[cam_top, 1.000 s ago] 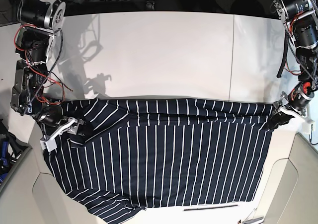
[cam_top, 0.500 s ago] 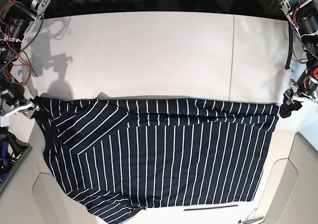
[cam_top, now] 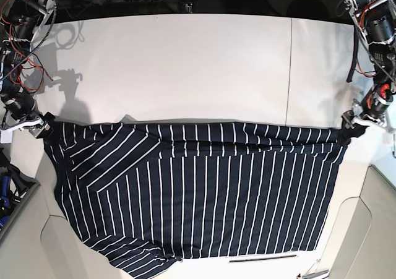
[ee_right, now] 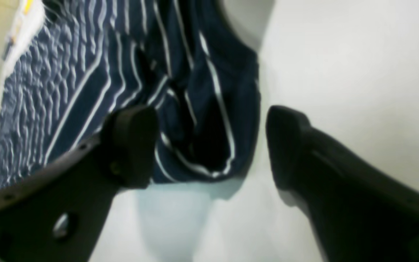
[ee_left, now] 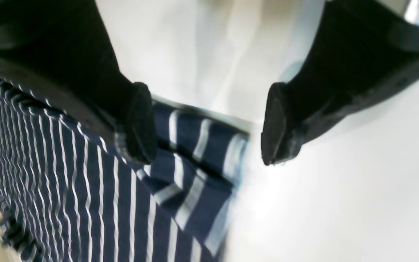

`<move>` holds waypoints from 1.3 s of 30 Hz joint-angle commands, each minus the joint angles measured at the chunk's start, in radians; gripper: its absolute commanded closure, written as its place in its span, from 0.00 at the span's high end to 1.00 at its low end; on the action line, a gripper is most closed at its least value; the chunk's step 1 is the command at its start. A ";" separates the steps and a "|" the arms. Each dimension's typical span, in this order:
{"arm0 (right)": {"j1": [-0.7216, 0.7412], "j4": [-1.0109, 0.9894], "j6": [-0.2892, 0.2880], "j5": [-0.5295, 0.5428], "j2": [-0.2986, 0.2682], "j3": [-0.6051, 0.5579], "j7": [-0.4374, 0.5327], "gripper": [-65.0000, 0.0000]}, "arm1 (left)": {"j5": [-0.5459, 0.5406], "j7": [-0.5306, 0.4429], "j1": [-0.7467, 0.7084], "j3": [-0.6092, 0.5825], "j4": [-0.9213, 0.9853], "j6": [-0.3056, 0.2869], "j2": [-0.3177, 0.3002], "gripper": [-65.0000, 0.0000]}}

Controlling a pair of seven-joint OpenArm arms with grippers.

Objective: Fold the T-shirt properly
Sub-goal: 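Lift the shoulder edge and fold it over toward the hem with both grippers, then lay the folded edge down and release both grippers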

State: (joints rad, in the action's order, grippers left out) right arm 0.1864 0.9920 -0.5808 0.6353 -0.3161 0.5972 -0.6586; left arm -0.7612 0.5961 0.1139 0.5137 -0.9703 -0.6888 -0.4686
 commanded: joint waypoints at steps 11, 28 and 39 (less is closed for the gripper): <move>0.024 -0.006 0.000 -0.006 0.066 -0.050 -0.019 0.50 | 0.110 -0.091 0.022 -0.028 -0.012 0.026 0.041 0.59; -0.019 0.236 -0.003 0.003 0.067 -0.047 -0.242 0.00 | 0.091 0.047 -0.012 -0.028 -0.226 -0.009 0.033 0.00; -0.235 0.469 0.000 0.047 0.066 -0.037 -0.272 0.00 | 0.085 0.061 -0.251 -0.004 -0.490 -0.009 0.034 0.00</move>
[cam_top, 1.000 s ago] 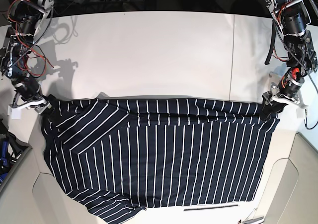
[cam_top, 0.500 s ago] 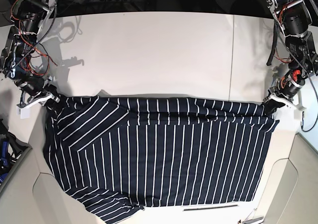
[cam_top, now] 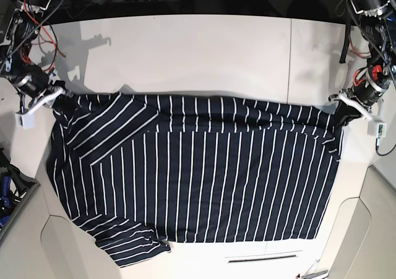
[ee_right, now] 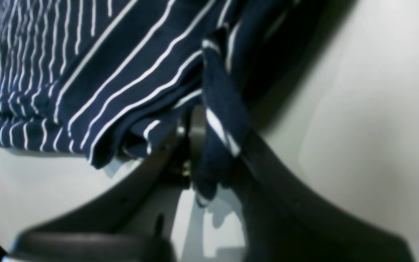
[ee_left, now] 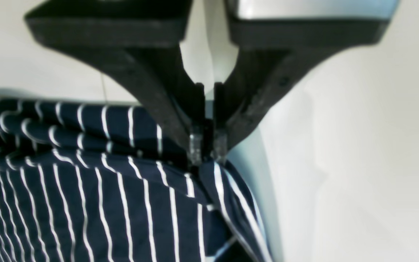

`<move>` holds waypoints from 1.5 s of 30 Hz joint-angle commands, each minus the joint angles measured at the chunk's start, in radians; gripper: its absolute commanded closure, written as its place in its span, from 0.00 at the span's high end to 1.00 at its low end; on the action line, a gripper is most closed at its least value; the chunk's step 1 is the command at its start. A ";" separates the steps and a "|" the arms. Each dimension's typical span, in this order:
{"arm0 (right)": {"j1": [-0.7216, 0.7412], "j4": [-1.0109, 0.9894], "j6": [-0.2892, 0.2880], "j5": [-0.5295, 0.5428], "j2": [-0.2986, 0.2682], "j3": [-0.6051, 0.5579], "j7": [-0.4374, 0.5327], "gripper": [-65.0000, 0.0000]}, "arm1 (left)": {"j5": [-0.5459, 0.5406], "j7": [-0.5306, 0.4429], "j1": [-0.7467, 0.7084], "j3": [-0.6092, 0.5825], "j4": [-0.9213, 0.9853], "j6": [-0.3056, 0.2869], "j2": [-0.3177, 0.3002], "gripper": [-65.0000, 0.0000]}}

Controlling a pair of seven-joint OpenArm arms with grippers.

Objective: Fold the T-shirt properly
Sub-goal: 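Lay the folded edge down and release both grippers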

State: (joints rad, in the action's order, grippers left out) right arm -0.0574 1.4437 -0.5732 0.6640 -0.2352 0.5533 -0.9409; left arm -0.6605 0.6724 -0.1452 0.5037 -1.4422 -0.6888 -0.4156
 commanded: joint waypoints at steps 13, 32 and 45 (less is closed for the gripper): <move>-0.204 0.146 -0.011 0.191 -0.014 0.129 -0.100 0.00 | -0.137 0.087 -0.271 0.122 -0.299 0.003 -0.008 0.00; -0.283 0.147 -0.018 0.208 -0.020 0.202 -0.132 0.00 | -0.270 0.156 -0.436 0.250 -0.365 -0.009 0.138 0.00; -0.219 0.148 -0.018 0.209 -0.021 0.307 -0.102 0.48 | -0.302 0.153 -0.436 0.293 -0.365 -0.009 0.138 0.45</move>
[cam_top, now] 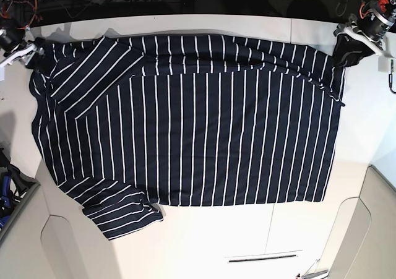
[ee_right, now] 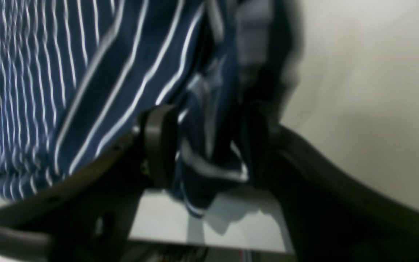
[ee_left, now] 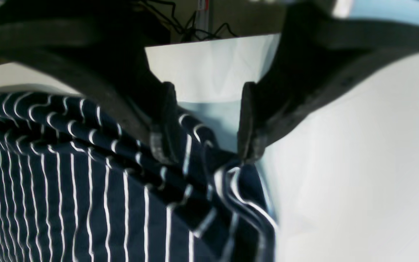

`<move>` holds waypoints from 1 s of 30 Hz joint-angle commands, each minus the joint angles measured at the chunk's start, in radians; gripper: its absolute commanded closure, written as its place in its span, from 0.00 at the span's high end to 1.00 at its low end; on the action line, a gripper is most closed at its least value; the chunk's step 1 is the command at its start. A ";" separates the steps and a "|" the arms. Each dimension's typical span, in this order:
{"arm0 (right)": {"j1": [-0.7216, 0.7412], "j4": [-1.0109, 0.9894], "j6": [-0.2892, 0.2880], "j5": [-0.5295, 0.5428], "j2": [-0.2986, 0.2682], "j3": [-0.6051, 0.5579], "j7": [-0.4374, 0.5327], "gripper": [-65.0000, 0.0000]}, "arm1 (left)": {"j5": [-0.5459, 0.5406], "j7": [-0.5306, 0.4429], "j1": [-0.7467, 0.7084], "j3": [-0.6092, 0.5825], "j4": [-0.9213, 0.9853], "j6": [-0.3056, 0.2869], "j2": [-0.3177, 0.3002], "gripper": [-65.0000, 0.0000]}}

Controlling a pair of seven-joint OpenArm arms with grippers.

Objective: Fold the T-shirt properly
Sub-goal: 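Lay the folded edge down and release both grippers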

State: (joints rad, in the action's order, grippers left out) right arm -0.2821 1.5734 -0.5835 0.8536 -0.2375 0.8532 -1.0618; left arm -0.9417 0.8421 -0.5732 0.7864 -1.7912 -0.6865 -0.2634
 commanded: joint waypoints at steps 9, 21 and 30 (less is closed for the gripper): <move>0.158 0.018 -0.004 -0.015 -0.107 0.092 0.107 0.48 | -0.116 -0.037 0.028 0.159 -0.016 -0.012 -0.020 0.46; 0.471 -0.182 0.019 -0.264 -0.150 -0.132 0.264 0.48 | -0.082 -0.051 0.150 0.142 -0.008 -0.012 -0.089 0.58; 0.714 -0.575 0.041 -0.394 -0.150 -0.271 0.445 0.48 | 0.043 -0.097 0.366 -0.033 0.218 0.020 -0.249 0.67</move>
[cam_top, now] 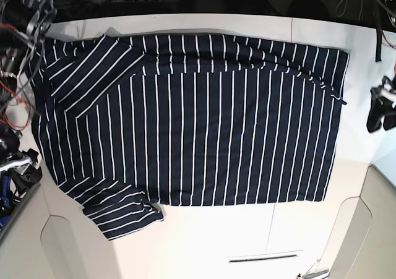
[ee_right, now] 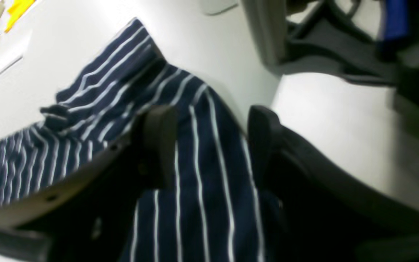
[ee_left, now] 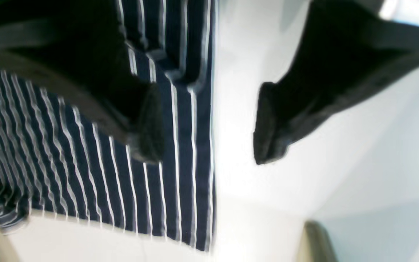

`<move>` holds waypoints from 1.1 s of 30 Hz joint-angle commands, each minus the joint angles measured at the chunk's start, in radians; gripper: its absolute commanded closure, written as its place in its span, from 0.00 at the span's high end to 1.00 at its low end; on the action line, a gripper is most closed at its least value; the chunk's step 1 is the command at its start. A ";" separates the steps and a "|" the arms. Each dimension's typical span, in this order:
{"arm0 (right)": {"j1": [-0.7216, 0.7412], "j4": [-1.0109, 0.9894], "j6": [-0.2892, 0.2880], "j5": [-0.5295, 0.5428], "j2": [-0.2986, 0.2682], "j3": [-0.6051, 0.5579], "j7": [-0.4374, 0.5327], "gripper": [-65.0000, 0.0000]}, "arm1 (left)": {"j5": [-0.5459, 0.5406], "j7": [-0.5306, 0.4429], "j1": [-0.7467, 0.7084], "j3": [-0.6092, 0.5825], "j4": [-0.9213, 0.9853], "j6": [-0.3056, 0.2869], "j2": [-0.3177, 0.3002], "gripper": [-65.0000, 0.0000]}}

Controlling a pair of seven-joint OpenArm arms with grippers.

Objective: Fold the T-shirt properly
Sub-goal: 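Lay the folded edge down and release both grippers, then grasp the hem corners of the shirt with both grippers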

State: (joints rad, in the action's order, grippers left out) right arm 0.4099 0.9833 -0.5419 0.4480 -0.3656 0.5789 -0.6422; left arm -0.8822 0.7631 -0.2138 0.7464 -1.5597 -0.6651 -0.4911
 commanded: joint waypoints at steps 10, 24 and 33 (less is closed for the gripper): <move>0.115 -0.195 0.050 -0.094 -0.022 0.003 0.127 0.63 | 0.164 -0.142 0.405 -0.228 0.506 0.000 -0.105 0.70; 0.113 -0.256 0.067 -0.127 -0.020 0.003 0.131 0.66 | 0.371 -0.354 0.669 -0.520 0.865 0.135 -0.072 0.70; 0.113 -0.295 0.066 -0.126 -0.013 0.001 0.130 0.66 | 0.413 -0.377 0.686 -0.551 0.865 0.180 0.013 0.70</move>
State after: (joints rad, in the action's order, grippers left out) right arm 0.4969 0.6785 -0.4713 0.3157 -0.3630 0.5800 -0.5232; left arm -0.4694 0.3836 0.4469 0.1947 -0.6827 -0.4831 -0.4637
